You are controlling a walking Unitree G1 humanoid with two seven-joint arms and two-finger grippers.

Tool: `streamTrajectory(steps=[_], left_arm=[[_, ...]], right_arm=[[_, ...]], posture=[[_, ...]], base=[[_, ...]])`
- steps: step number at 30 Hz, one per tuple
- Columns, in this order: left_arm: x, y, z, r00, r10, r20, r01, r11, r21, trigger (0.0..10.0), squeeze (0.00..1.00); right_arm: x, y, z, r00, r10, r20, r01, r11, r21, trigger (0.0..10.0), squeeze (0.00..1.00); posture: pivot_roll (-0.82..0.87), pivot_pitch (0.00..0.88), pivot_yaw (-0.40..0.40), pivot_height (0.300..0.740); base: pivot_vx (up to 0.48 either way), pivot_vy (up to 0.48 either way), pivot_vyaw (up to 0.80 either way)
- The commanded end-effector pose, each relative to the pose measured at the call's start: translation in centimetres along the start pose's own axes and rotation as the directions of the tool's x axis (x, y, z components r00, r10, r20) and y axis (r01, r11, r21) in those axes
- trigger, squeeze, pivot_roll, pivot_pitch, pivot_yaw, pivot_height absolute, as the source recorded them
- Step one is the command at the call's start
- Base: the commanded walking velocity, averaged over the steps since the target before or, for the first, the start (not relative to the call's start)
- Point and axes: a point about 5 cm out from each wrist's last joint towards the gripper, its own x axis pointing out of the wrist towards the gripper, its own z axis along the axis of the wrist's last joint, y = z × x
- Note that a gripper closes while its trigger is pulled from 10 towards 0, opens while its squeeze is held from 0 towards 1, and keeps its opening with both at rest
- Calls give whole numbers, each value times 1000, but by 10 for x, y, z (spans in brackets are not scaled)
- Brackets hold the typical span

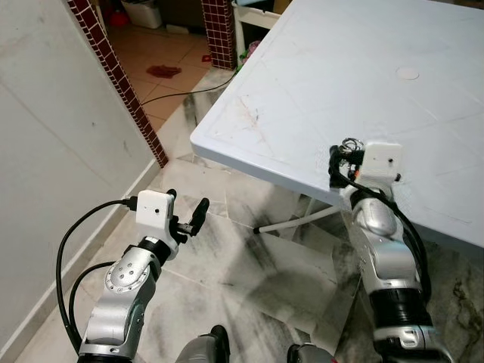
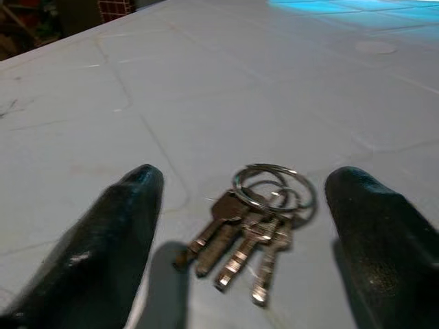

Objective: Hang keys on a hook

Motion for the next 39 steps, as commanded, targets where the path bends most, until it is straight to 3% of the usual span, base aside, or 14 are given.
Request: streamTrajectory(steps=[1,20,39], left_arm=[[-5,5,-1,1000,13,-14,-12,1000,17,10000,0],[-3,7,3,1000,12,-13,-12,999,32,10000,0],[-4,8,4,1000,22,-9,-21,999,39,10000,0]], right_arm=[[3,3,-2,1000,-3,-4,3,1000,5,0,0],[7,0,-18,995,-74,-70,81,992,92,0,0],[9,1,-18,995,-74,-63,81,991,107,0,0]], posture=[[37,239,114,740],[51,222,122,740],[56,218,120,740]], base=[[0,0,0],[0,0,0],[0,0,0]])
